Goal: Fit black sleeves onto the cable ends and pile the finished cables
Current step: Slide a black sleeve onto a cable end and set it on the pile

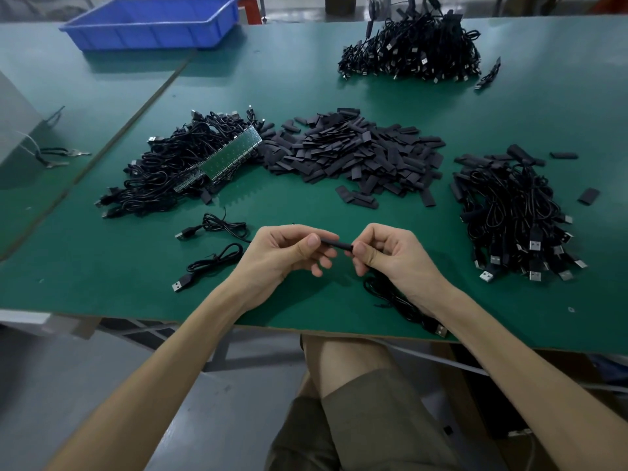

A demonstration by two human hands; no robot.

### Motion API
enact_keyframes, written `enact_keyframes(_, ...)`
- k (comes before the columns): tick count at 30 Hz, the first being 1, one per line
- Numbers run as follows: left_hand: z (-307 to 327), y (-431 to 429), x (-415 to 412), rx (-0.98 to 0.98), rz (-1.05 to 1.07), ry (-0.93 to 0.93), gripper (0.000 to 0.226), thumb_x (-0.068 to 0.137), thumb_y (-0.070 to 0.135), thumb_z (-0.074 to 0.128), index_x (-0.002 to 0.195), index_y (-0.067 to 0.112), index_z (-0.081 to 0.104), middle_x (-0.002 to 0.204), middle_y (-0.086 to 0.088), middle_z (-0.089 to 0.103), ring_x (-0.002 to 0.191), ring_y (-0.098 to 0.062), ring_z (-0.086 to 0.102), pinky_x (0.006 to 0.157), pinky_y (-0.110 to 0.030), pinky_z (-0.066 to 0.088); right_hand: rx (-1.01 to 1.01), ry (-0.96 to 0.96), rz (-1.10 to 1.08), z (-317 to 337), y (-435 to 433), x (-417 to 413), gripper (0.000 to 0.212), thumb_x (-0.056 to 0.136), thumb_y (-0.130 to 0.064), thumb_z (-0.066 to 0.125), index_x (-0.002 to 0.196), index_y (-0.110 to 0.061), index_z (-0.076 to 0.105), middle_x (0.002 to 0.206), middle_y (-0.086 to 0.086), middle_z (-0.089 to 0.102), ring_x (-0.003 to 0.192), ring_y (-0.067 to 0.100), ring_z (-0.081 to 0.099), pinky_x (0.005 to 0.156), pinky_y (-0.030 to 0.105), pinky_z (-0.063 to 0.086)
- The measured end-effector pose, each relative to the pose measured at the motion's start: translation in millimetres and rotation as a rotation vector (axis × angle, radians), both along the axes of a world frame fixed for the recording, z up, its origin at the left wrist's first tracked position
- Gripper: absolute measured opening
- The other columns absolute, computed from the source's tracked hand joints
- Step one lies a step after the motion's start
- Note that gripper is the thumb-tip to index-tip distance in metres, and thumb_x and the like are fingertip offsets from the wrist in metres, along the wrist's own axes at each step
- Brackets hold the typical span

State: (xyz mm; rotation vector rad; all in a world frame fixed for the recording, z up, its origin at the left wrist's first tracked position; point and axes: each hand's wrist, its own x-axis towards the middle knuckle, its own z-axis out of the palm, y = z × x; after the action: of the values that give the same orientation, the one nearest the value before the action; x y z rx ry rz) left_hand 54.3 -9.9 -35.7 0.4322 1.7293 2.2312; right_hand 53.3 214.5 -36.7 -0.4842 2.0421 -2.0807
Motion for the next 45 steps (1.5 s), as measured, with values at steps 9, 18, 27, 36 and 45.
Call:
enact_keyframes(9,1,6,2,-0.089,0.103,0.041,0.030,0.102,0.015,0.054,0.117,-0.007,0.068,0.096,-0.019,0.071,0.084,-0.026,0.066,0.075,-0.030,0.056,0.005,0.000,-0.030,1,-1,0,0.018,0.088,-0.032,0.072,0.083,-0.015,0.067,0.069,0.004,0.072,0.089,0.044,0.067,0.088,0.035,0.055)
enact_keyframes(18,13,55,16,-0.635,0.117,0.231,0.008,0.098,0.019,0.067,0.098,0.014,0.074,0.073,-0.003,0.074,0.050,-0.007,0.061,0.051,-0.025,0.051,-0.324,-0.124,-0.258,3,5,0,0.017,0.089,-0.028,0.068,0.085,-0.011,0.065,0.071,0.001,0.066,0.077,0.011,0.063,0.083,0.022,0.054)
enact_keyframes(27,24,102,5,-0.599,0.156,0.099,0.015,0.098,0.016,0.065,0.088,0.004,0.065,0.072,-0.007,0.072,0.055,-0.028,0.070,0.054,-0.038,0.059,-0.423,-0.240,-0.366,6,9,-3,0.022,0.093,-0.033,0.065,0.091,-0.011,0.065,0.081,0.001,0.068,0.076,0.019,0.065,0.054,0.029,0.055)
enact_keyframes(36,105,148,-47,-0.368,-0.088,0.128,0.014,0.098,0.011,0.066,0.101,-0.002,0.069,0.082,-0.021,0.074,0.068,-0.023,0.073,0.062,-0.027,0.060,-0.544,-0.326,-0.422,16,3,-9,0.027,0.111,-0.014,0.044,0.096,-0.006,0.066,0.071,-0.001,0.070,0.067,0.013,0.061,0.066,0.026,0.053)
enact_keyframes(45,80,247,-87,-0.426,-0.089,-0.019,0.015,0.090,0.007,0.076,0.086,-0.006,0.068,0.076,-0.020,0.073,0.072,-0.030,0.075,0.068,-0.033,0.064,-0.422,-0.328,-0.338,14,10,-4,0.011,0.102,-0.010,0.058,0.112,-0.005,0.061,0.098,0.019,0.054,0.089,0.026,0.051,0.083,0.033,0.047)
